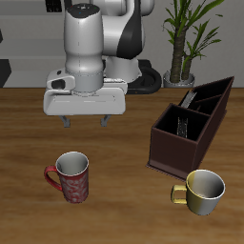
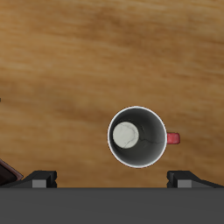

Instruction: Place the black book into the left desk caddy's front compartment and place the yellow book into the left desk caddy's right compartment and place the red mug into the left desk caddy's left compartment

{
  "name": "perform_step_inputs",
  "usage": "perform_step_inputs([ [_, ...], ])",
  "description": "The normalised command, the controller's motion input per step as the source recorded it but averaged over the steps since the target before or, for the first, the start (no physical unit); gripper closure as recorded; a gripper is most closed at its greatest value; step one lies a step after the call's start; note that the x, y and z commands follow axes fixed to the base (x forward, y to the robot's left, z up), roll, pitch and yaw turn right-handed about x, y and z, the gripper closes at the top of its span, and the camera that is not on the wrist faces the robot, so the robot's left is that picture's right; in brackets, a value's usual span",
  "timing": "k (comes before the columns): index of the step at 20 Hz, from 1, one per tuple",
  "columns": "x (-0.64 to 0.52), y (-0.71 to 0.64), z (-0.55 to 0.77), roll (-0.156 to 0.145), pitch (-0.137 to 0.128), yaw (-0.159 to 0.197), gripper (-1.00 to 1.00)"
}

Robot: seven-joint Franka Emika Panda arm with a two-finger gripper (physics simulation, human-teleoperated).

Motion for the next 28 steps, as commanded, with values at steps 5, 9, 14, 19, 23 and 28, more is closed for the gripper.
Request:
perform_step_inputs([
  [5,0.13,-0.02,-0.27,0.015,0.01,0.017,-1.0],
  [9,0.05,-0.01,-0.36,0.011,0.022,0.01,-1.0],
  [14,0.04,-0.07,-0.36,-0.018,0.038,-0.018,-1.0],
  [19,0.07,0.03,-0.36,-0.003,0.041,0.008,-1.0],
  [23,0.05,0.19,-0.3,0.003,0.036,0.018,-1.0],
  [28,0.07,0.19,-0.32,0.012,0.04,0.0,-1.0],
])
